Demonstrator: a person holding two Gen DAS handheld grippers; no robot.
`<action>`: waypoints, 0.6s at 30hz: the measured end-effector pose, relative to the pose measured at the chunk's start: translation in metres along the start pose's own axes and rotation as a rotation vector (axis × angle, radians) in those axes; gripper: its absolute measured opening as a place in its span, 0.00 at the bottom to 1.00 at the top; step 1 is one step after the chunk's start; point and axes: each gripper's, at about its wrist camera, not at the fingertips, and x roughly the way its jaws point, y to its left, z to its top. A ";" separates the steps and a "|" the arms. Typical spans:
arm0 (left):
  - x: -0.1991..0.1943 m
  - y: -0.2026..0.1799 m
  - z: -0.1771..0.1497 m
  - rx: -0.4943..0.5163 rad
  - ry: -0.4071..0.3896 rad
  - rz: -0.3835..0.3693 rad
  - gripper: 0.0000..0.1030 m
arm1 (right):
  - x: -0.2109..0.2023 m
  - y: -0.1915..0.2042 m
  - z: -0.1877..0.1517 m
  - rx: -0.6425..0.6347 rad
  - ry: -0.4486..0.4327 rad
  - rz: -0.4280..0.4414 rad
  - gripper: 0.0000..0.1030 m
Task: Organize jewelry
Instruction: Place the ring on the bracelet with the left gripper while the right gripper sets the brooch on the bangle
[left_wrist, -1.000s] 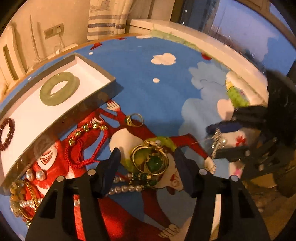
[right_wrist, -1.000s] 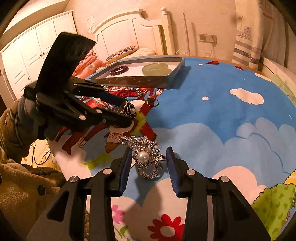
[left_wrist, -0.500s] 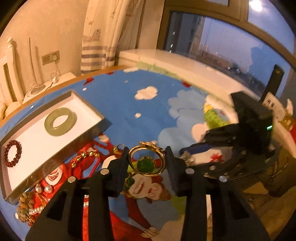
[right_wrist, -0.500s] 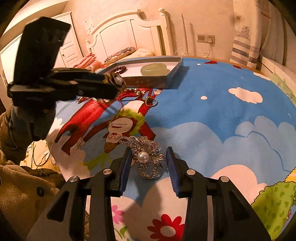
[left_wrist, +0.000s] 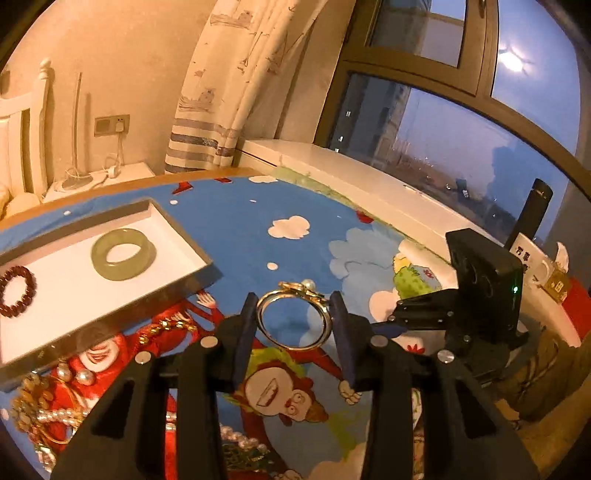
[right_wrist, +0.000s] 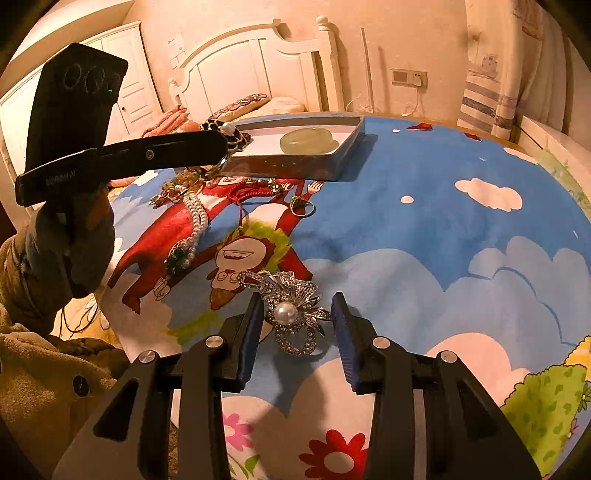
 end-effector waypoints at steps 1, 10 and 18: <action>0.001 0.001 0.000 0.008 0.004 0.016 0.37 | -0.001 0.000 0.001 0.001 -0.005 -0.003 0.37; -0.014 0.026 -0.010 -0.011 0.041 0.192 0.38 | 0.004 0.004 0.010 0.009 -0.013 -0.028 0.37; -0.012 0.048 -0.025 -0.051 0.096 0.315 0.38 | 0.015 0.011 0.024 0.015 -0.008 -0.053 0.37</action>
